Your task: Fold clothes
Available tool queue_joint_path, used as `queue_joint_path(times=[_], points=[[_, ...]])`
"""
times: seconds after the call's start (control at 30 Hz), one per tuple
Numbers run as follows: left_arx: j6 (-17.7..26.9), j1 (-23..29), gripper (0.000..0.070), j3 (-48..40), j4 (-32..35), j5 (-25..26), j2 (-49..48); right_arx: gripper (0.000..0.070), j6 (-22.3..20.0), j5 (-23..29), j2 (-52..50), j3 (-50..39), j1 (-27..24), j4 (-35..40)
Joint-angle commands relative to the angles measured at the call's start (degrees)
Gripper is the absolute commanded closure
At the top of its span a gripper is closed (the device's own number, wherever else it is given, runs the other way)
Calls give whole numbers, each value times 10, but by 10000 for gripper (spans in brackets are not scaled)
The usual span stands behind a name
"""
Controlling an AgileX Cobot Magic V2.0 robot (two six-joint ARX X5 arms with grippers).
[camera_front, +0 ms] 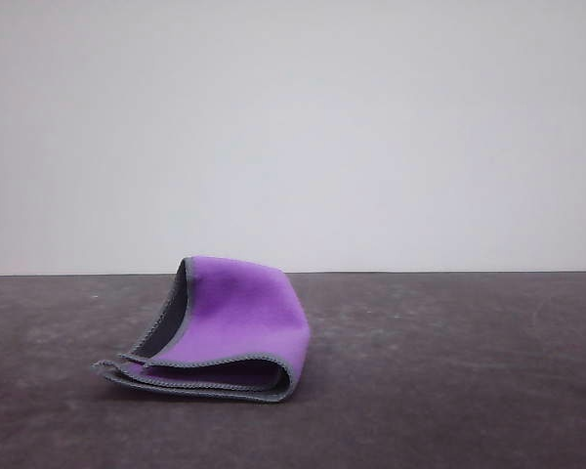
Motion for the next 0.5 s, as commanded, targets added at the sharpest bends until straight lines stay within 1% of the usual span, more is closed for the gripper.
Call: queue_joint_path(times=[0.0,0.13,0.27,0.47], points=[[-3,1,680,-11,-5,-2,0,696,16,2,-2,-6,1,6],[-3,1,680,-11,-5,-2,0,696,36,9,-2,-14,2,25],[-3,1,680,-11,-5,-2,0,696,32,31,-2,-14,4,23],[-3,1,680,-11,-5,-2,0,696,29,29,-2,-14,5,37]])
